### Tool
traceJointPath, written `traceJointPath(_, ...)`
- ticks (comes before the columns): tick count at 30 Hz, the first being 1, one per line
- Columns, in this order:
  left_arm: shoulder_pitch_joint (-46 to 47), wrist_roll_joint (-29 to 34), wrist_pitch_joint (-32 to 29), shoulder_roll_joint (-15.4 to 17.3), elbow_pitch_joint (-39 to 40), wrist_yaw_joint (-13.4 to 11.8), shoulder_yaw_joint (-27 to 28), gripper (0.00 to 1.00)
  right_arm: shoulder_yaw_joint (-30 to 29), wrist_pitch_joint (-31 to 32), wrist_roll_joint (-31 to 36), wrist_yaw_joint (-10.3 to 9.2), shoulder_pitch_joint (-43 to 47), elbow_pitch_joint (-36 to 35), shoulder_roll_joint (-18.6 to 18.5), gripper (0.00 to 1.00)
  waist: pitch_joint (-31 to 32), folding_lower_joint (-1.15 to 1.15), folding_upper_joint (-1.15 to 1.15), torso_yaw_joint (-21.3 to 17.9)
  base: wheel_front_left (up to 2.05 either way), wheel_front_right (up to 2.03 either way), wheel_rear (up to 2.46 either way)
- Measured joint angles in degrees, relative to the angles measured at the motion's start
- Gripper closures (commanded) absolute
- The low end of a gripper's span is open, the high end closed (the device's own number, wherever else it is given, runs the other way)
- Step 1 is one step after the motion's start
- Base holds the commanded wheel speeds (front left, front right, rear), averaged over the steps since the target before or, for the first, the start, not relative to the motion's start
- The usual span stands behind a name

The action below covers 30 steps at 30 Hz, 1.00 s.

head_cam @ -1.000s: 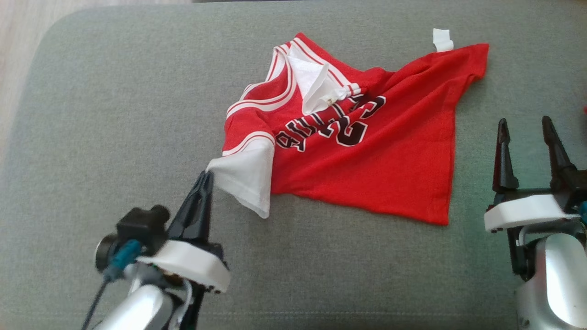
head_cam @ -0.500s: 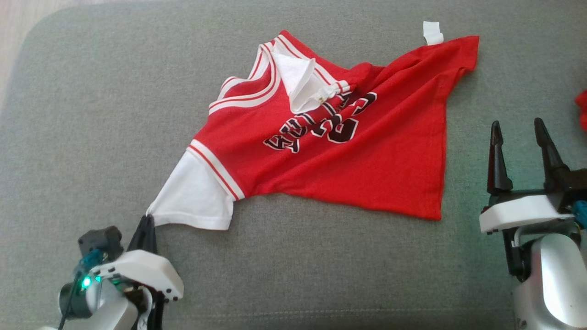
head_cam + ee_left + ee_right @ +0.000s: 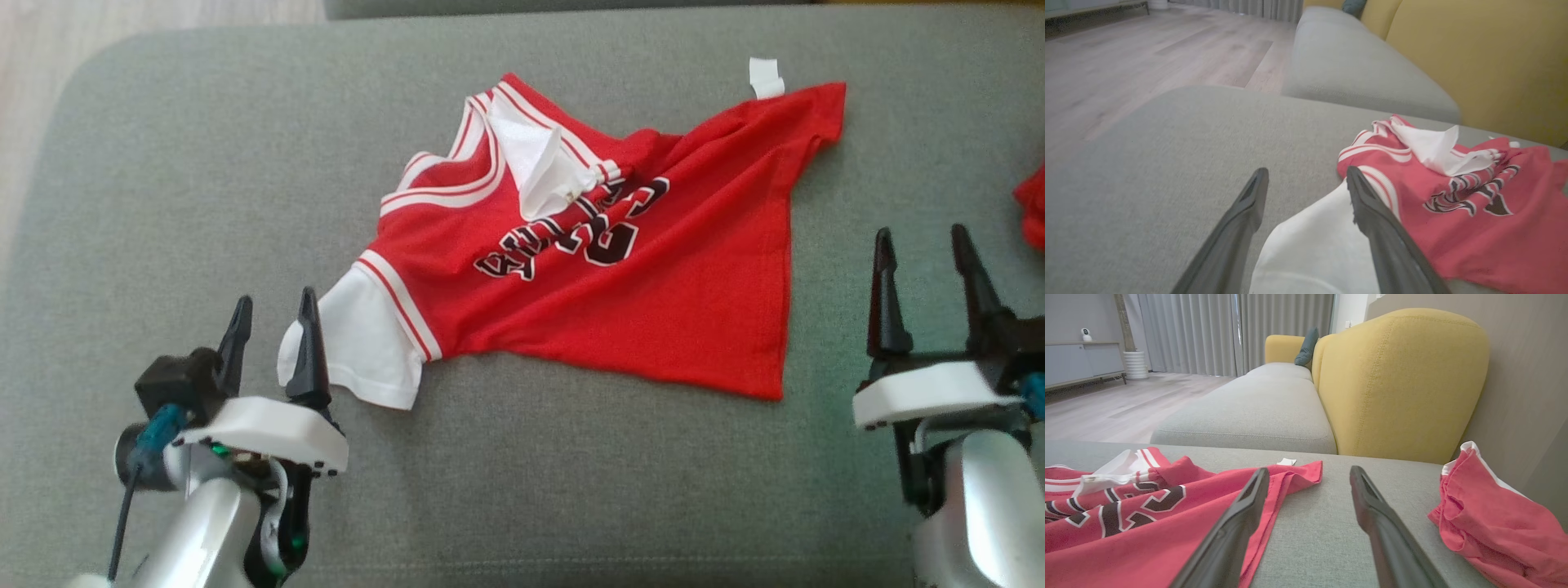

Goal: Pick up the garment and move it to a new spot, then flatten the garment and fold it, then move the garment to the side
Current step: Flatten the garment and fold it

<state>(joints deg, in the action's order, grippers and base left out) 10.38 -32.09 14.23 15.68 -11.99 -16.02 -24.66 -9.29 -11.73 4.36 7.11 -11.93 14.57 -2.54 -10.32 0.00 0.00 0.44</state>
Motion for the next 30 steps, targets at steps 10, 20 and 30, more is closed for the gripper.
traceJointPath(10,-8.19,9.05,0.05,-4.77,2.91,5.2,6.71,0.0,4.5,-1.46,-5.61,0.0,3.19,0.85,0.0,0.0,5.72,0.0,0.0,1.38,0.0,0.0,0.0)
traceJointPath(20,-14.97,13.99,0.05,-8.67,3.0,8.55,9.82,0.0,6.78,-2.23,-7.0,0.0,7.9,2.68,0.01,0.0,10.73,0.0,0.0,2.16,0.0,0.0,0.0)
traceJointPath(30,-15.2,16.9,0.05,-10.6,2.89,10.57,10.84,0.0,7.19,-2.42,-7.48,0.0,9.15,3.08,0.01,0.0,11.09,0.0,0.0,1.29,0.0,0.0,0.0)
